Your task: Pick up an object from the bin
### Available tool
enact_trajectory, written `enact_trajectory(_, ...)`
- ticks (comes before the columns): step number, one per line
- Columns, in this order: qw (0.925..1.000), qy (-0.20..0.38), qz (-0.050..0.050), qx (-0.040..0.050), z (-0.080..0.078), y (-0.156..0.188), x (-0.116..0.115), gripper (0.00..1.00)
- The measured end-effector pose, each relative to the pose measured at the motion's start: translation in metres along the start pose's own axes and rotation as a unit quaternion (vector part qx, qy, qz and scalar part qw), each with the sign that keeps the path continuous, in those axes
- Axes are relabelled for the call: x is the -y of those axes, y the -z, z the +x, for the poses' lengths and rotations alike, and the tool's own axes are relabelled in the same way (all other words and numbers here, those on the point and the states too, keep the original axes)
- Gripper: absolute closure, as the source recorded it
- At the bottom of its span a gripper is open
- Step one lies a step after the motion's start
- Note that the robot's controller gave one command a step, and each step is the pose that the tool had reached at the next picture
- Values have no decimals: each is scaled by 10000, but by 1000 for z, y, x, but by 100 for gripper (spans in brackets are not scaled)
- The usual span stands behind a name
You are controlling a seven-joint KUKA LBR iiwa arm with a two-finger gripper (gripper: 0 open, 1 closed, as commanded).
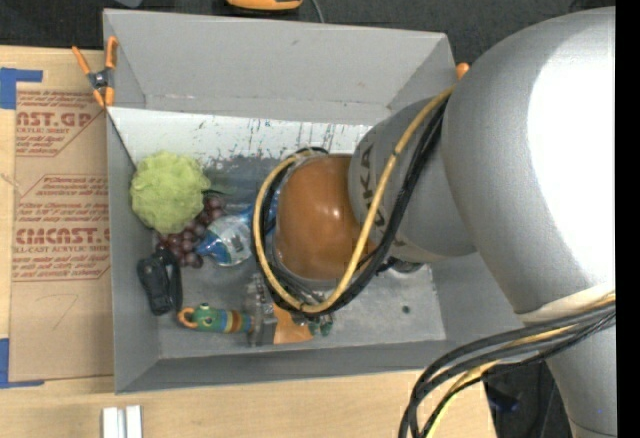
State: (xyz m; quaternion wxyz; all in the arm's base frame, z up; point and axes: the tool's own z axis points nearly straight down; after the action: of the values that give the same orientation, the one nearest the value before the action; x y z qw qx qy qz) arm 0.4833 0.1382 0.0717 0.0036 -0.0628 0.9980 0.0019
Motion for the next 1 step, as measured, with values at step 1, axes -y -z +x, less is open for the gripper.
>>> enact_trajectory(1,10000,-1,10,-57,3,29,0,100)
